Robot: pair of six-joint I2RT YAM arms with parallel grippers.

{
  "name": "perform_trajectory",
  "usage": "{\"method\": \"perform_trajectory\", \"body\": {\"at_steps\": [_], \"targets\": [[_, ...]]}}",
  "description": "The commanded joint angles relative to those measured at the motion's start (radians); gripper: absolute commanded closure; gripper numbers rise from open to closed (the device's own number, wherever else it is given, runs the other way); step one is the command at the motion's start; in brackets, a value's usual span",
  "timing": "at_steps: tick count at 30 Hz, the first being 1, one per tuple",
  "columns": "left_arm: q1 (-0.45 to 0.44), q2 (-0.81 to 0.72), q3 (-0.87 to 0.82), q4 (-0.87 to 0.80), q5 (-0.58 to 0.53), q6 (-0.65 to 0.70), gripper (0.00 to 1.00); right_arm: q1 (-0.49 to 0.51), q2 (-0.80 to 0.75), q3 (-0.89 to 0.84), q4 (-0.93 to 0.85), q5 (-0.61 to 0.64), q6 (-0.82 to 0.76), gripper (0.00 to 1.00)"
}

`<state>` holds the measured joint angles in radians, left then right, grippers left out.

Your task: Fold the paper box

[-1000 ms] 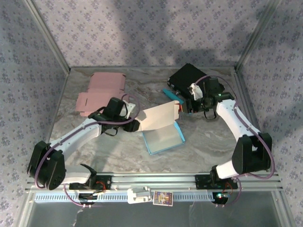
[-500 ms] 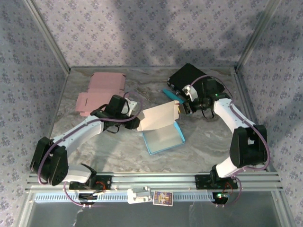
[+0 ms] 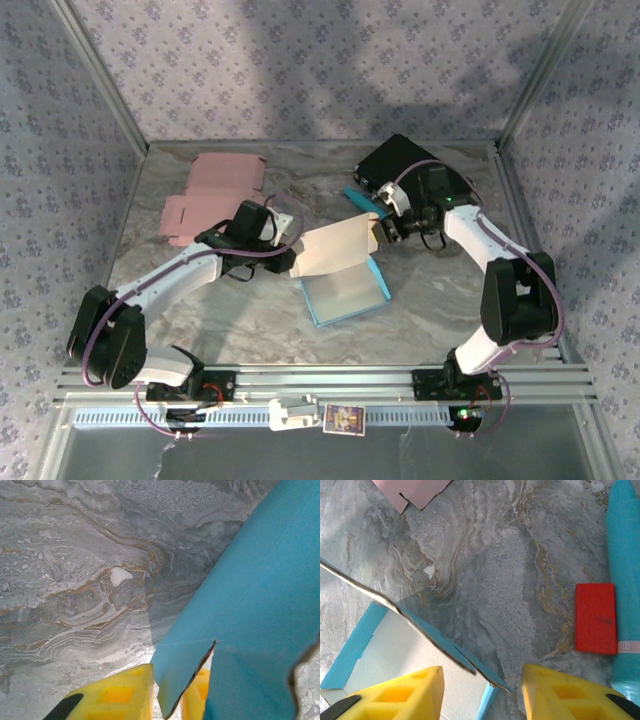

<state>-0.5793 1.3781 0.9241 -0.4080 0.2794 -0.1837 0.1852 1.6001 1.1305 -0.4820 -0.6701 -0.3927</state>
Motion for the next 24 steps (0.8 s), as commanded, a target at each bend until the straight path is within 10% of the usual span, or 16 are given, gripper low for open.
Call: {"method": "perform_trajectory", "body": {"at_steps": [1,24], "targets": [[-0.008,0.012,0.045,-0.007,-0.01,0.004,0.81,0.016,0.017,0.041,-0.009,-0.014,-0.02,0.56],[-0.038,0.064,0.147,-0.063,-0.184,-0.089,1.0,0.075,-0.023,0.053,-0.05,0.09,0.043,1.0]]}}
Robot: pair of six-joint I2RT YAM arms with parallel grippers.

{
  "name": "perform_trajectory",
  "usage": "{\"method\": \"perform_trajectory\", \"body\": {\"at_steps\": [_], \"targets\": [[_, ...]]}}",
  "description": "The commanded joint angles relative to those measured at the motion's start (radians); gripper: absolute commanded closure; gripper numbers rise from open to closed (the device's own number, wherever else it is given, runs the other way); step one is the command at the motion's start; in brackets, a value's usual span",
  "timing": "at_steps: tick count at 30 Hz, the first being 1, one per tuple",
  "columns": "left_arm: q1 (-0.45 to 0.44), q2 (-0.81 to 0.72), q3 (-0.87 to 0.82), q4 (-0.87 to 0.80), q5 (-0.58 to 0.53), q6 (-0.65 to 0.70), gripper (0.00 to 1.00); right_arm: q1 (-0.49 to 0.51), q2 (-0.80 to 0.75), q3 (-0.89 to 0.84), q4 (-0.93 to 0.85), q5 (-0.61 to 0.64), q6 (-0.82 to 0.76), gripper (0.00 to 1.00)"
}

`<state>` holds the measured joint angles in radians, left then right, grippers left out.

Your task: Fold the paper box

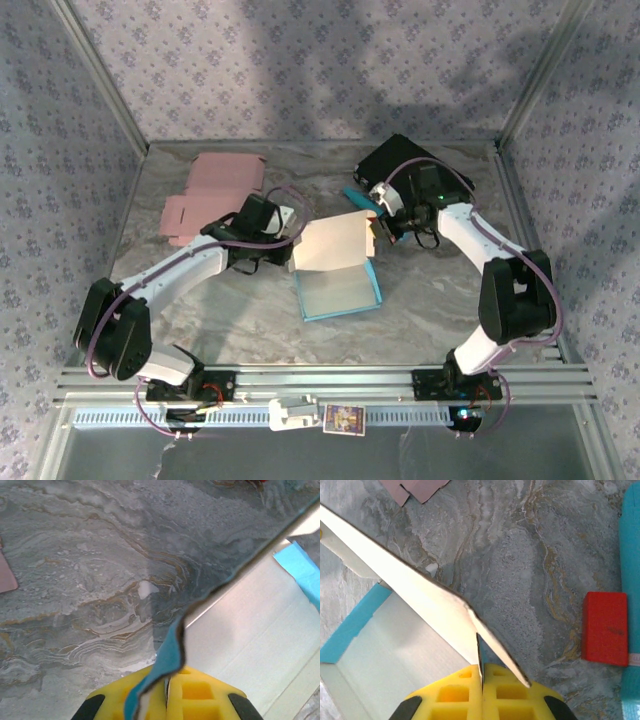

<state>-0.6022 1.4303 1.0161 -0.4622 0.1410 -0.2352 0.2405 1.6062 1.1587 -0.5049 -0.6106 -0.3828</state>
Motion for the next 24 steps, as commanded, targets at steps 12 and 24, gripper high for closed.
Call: {"method": "perform_trajectory", "body": {"at_steps": [12,24], "targets": [[-0.039,0.105,0.2,-0.074,-0.26,-0.172,1.0,0.181,-0.04,0.058,0.146,0.459,0.472,1.0],[0.069,0.251,0.31,0.053,-0.272,-0.214,1.0,0.261,0.092,0.16,0.312,0.666,0.784,1.0]]}}
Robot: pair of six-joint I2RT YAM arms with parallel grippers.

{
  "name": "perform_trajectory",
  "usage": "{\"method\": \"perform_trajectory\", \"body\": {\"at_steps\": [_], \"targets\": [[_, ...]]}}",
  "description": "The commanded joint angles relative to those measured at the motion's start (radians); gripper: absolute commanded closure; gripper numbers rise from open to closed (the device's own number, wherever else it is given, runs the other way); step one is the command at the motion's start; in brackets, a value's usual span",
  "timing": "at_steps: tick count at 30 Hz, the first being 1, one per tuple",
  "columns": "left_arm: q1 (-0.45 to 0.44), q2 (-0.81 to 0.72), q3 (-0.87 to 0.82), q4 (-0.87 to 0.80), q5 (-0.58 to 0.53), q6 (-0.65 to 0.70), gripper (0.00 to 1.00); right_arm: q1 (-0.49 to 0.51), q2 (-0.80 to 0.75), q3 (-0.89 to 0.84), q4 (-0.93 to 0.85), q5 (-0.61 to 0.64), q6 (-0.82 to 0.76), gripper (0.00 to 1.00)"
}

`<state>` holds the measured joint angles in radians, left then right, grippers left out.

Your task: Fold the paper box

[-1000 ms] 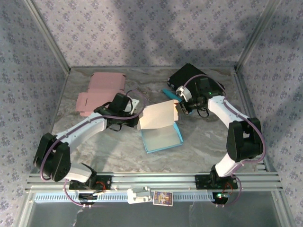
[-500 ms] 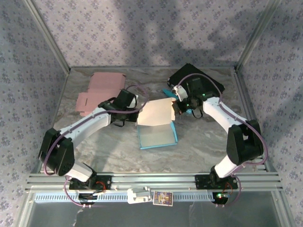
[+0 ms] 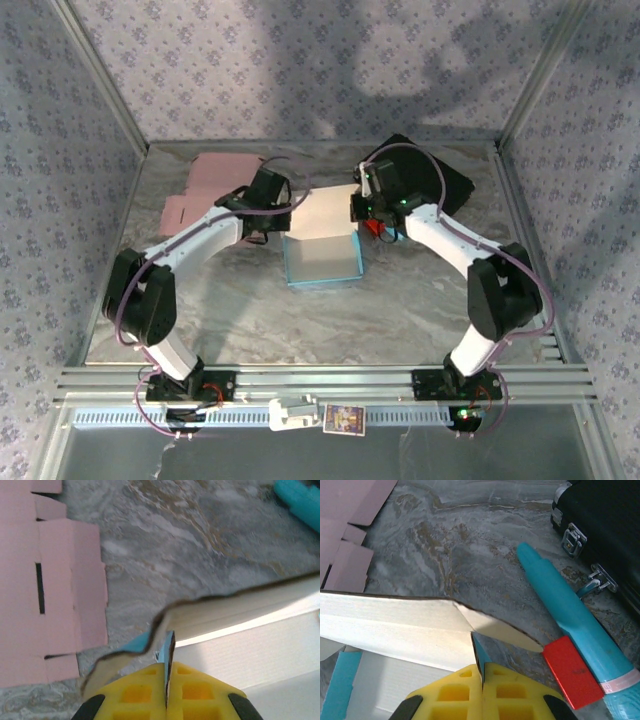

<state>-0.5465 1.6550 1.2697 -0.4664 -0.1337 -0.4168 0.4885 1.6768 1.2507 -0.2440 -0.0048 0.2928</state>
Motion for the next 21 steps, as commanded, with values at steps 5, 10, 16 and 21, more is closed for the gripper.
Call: {"method": "perform_trajectory", "body": {"at_steps": [5,10,16,21], "targets": [[0.032,0.097,0.122,0.082,0.007,-0.023,1.0,0.035,0.087,0.135,0.061,0.092,0.12,1.0],[0.058,0.124,0.103,0.167,0.025,-0.015,1.0,0.043,0.118,0.106,0.169,0.081,0.102,1.0],[0.068,0.097,-0.007,0.356,0.072,-0.048,1.0,0.045,0.114,0.029,0.276,0.057,0.108,1.0],[0.067,0.091,-0.053,0.422,0.11,-0.08,1.0,0.049,0.095,-0.039,0.34,0.072,0.129,1.0]]}}
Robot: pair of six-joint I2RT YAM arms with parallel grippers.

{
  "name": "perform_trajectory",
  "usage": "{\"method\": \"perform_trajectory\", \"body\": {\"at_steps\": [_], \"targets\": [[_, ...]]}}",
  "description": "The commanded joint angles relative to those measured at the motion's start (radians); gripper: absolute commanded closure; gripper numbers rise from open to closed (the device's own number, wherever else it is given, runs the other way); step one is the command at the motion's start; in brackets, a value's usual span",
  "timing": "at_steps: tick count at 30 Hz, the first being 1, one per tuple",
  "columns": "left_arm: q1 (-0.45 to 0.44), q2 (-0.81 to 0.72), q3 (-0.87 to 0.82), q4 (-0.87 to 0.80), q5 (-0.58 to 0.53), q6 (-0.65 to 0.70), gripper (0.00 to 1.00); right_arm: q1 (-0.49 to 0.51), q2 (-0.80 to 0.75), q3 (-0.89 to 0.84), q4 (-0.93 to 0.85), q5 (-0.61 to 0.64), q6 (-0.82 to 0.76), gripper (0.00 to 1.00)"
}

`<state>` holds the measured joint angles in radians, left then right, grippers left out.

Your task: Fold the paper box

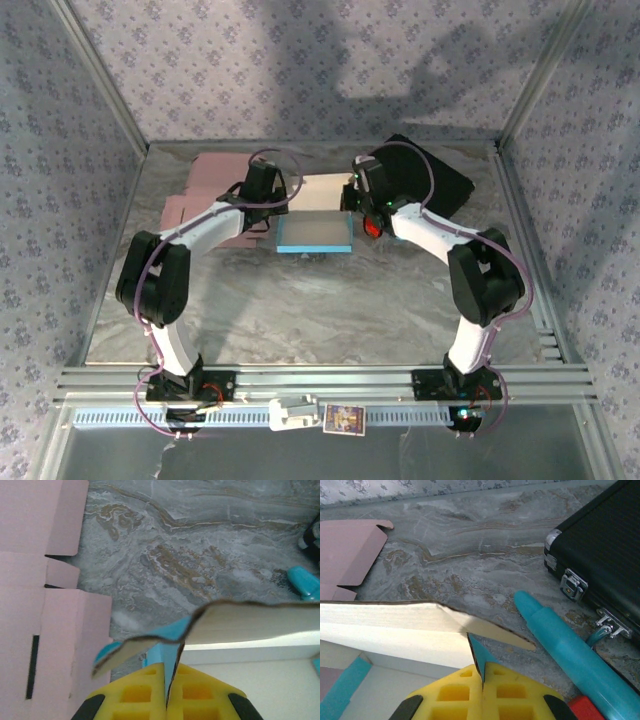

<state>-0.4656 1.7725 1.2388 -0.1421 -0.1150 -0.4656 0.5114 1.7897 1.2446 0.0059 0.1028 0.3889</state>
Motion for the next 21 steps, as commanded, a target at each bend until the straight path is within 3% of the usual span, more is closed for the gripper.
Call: {"method": "perform_trajectory", "body": {"at_steps": [1,11,16,21], "targets": [[-0.015,-0.03,-0.035,0.113,0.095,-0.033,1.0,0.026,-0.019,-0.042,0.102,-0.036,0.034,1.0],[-0.019,-0.063,-0.085,0.121,0.119,-0.033,1.0,0.036,-0.016,-0.027,0.055,-0.004,0.087,1.0],[-0.018,-0.046,-0.011,0.041,0.126,-0.046,1.0,0.034,0.02,0.127,-0.118,0.063,0.158,1.0],[-0.017,-0.001,0.098,-0.059,0.123,-0.122,1.0,0.043,0.052,0.164,-0.134,0.079,0.259,1.0]]}}
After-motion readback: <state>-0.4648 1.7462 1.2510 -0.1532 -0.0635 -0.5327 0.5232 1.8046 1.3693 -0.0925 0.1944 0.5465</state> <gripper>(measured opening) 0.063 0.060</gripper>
